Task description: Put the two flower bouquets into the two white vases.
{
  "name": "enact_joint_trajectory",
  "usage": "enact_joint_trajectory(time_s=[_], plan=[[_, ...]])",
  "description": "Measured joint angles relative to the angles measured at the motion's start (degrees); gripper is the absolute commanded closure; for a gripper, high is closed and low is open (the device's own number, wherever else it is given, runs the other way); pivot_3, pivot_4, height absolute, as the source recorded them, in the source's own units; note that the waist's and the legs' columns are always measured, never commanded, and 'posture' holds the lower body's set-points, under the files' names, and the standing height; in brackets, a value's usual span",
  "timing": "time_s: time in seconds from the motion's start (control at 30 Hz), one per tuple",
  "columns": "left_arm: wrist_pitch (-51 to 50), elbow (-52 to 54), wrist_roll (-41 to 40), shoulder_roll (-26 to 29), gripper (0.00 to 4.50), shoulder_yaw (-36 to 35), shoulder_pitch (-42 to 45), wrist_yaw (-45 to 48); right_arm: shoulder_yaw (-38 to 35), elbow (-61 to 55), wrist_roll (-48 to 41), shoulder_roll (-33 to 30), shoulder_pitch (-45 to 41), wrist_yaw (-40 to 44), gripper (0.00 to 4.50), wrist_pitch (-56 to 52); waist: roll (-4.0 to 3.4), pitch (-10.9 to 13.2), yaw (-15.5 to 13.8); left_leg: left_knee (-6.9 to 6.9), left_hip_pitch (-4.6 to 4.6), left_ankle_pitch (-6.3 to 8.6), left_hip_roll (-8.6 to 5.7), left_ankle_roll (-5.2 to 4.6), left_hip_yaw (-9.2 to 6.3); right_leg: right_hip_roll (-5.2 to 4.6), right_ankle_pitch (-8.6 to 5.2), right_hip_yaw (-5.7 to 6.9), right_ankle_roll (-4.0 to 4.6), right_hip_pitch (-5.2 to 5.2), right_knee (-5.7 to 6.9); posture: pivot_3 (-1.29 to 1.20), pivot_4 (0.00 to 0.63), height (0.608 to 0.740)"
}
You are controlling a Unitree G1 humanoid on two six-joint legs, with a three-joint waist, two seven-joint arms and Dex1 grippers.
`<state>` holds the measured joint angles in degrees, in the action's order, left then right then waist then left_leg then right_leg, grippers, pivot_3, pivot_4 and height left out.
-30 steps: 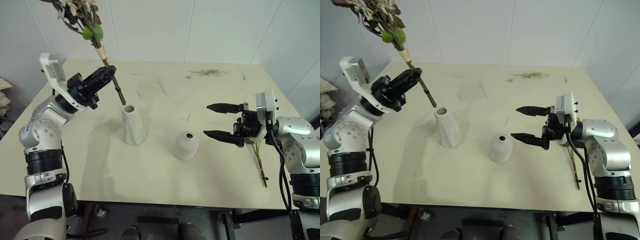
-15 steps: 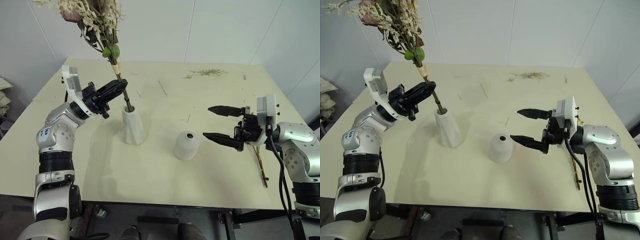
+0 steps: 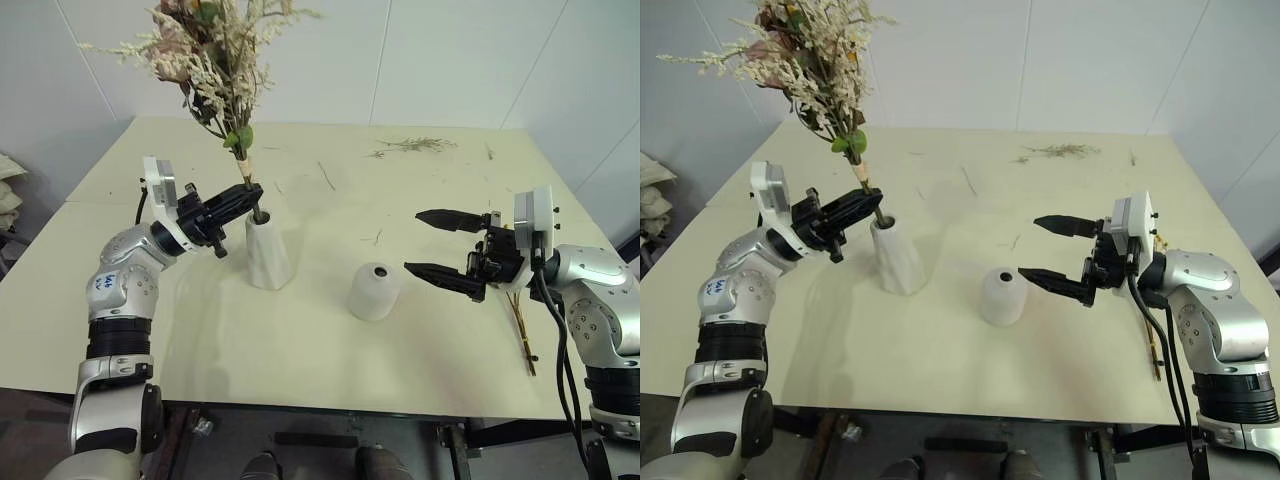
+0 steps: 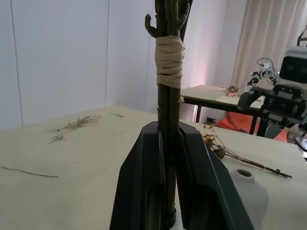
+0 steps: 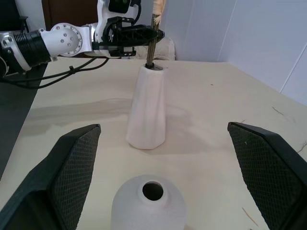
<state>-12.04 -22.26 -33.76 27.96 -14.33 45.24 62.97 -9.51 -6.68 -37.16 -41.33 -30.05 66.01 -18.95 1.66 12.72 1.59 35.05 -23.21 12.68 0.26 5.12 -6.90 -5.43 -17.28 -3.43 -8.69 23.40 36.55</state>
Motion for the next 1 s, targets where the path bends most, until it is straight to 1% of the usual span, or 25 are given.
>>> enact_joint_trajectory(time_s=[0.03,0.1,0.13,0.2,0.3,0.4,0.43,0.47,0.63,0.67,0.73,0.77,0.87,0.93,1.0], plan=[[0.97,-0.78,0.46,-0.27,3.70,0.11,0.00,0.00,0.00,-0.08,-0.03,0.08,0.03,-0.19,0.00,0.00,0.00,0.00,0.03,0.00,0.00,0.00,0.00,0.00,0.00,0.00,0.00,0.00,0.00,0.00,0.00,0.00,0.150,0.740],[2.26,-1.51,1.23,-0.58,3.18,0.59,-0.02,0.18,0.00,-0.30,-0.07,0.15,0.21,-0.53,0.00,0.00,0.00,0.00,0.05,0.00,0.00,0.00,0.01,0.00,0.00,0.01,0.01,0.00,-0.01,0.00,0.00,0.00,0.150,0.740],[2.45,-1.50,1.30,-0.62,2.82,0.88,-0.02,0.42,0.00,-0.42,-0.09,0.22,0.26,-0.63,0.00,0.00,0.00,0.00,0.04,-0.01,0.00,0.00,0.00,0.00,0.00,0.00,0.01,0.00,-0.01,0.00,0.00,0.00,0.150,0.740],[1.76,-1.41,1.28,-0.61,2.27,0.98,-0.09,0.76,0.00,-0.63,-0.12,0.24,0.33,-0.82,0.00,0.00,0.00,0.00,0.06,-0.01,0.00,0.00,0.00,0.00,0.00,0.00,0.01,0.00,-0.01,0.00,-0.01,0.00,0.150,0.740],[0.63,-0.84,1.23,-0.55,1.29,1.10,-0.87,0.79,0.00,-1.24,-0.25,0.33,0.82,-1.17,0.00,0.00,0.00,0.00,0.05,-0.01,0.00,0.00,0.01,-0.01,0.00,0.00,0.01,0.00,-0.01,0.00,-0.01,0.00,0.150,0.740],[0.51,1.56,1.33,1.01,0.35,1.15,-2.07,0.58,0.00,-1.97,-0.57,0.52,1.60,-1.65,0.00,-0.01,0.00,0.00,0.17,-0.02,0.00,0.00,0.01,-0.01,0.00,0.00,0.01,0.00,-0.01,0.01,-0.01,0.00,0.150,0.740],[0.16,2.40,1.36,2.19,0.09,1.16,-2.37,0.57,0.00,-2.02,-0.60,0.52,1.66,-1.74,0.00,-0.01,0.00,0.00,0.19,-0.03,0.00,0.00,0.01,-0.01,0.00,0.01,0.01,0.00,-0.01,0.01,-0.01,0.00,0.150,0.740],[-0.02,3.21,1.40,3.36,0.04,1.11,-2.80,0.62,-0.07,-2.04,-0.62,0.52,1.72,-1.78,0.00,0.00,0.00,0.00,0.20,-0.03,0.01,0.01,0.01,-0.01,0.00,0.01,0.01,-0.01,-0.01,0.01,-0.01,0.00,0.150,0.740],[-0.66,5.75,2.50,11.30,0.04,1.23,-6.51,4.03,-0.33,-2.06,-0.62,0.45,1.84,-1.83,0.00,-0.03,-0.01,0.00,0.18,-0.06,0.01,0.01,0.02,-0.01,0.00,0.01,0.00,-0.01,0.00,0.00,-0.02,0.00,0.150,0.740],[-0.87,5.89,2.55,12.06,0.04,1.23,-6.88,4.54,-0.37,-2.04,-0.62,0.34,1.82,-1.83,0.00,-0.11,-0.01,0.00,0.14,-0.06,0.01,0.01,0.01,-0.01,0.00,0.00,0.00,-0.01,0.00,0.00,-0.02,0.00,0.150,0.740],[-1.22,6.17,2.63,15.05,0.04,1.33,-8.11,6.57,-0.28,-1.95,-0.53,-0.61,1.42,-2.38,0.00,-1.64,-0.01,0.00,0.12,-0.05,0.00,0.01,0.01,-0.01,0.00,0.01,0.00,-0.01,0.01,0.01,-0.04,0.00,0.150,0.740],[-1.39,6.32,2.73,17.51,0.04,1.32,-8.84,7.97,-0.38,-1.41,-0.32,-2.36,1.16,-3.20,0.00,-3.24,-0.02,0.01,0.13,-0.07,-0.02,0.01,0.01,-0.01,0.00,0.00,0.00,-0.01,0.02,0.01,-0.07,0.00,0.150,0.740],[-2.60,7.87,2.61,21.53,0.04,0.76,-9.82,10.42,-1.03,0.78,0.64,-6.43,-0.73,-6.36,0.00,-8.58,-0.04,0.02,0.04,-0.12,-0.01,0.01,0.01,-0.02,0.01,-0.01,-0.03,-0.01,0.08,0.01,-0.13,0.00,0.150,0.740],[-4.41,8.97,1.68,23.22,0.04,0.53,-10.26,12.28,-1.18,2.04,1.50,-9.49,-2.56,-8.77,0.00,-12.79,-0.05,0.02,0.03,-0.18,0.00,0.02,0.02,-0.03,0.01,0.00,-0.05,0.00,0.12,0.01,-0.14,0.00,0.150,0.740],[-8.12,11.89,-0.66,24.34,0.04,0.12,-11.34,13.64,0.41,4.14,4.18,-15.25,-4.57,-11.39,0.00,-19.34,-0.08,0.05,0.03,-0.25,-0.04,0.02,0.02,-0.03,0.02,-0.02,-0.08,0.00,0.16,0.06,-0.19,0.00,0.150,0.740]])
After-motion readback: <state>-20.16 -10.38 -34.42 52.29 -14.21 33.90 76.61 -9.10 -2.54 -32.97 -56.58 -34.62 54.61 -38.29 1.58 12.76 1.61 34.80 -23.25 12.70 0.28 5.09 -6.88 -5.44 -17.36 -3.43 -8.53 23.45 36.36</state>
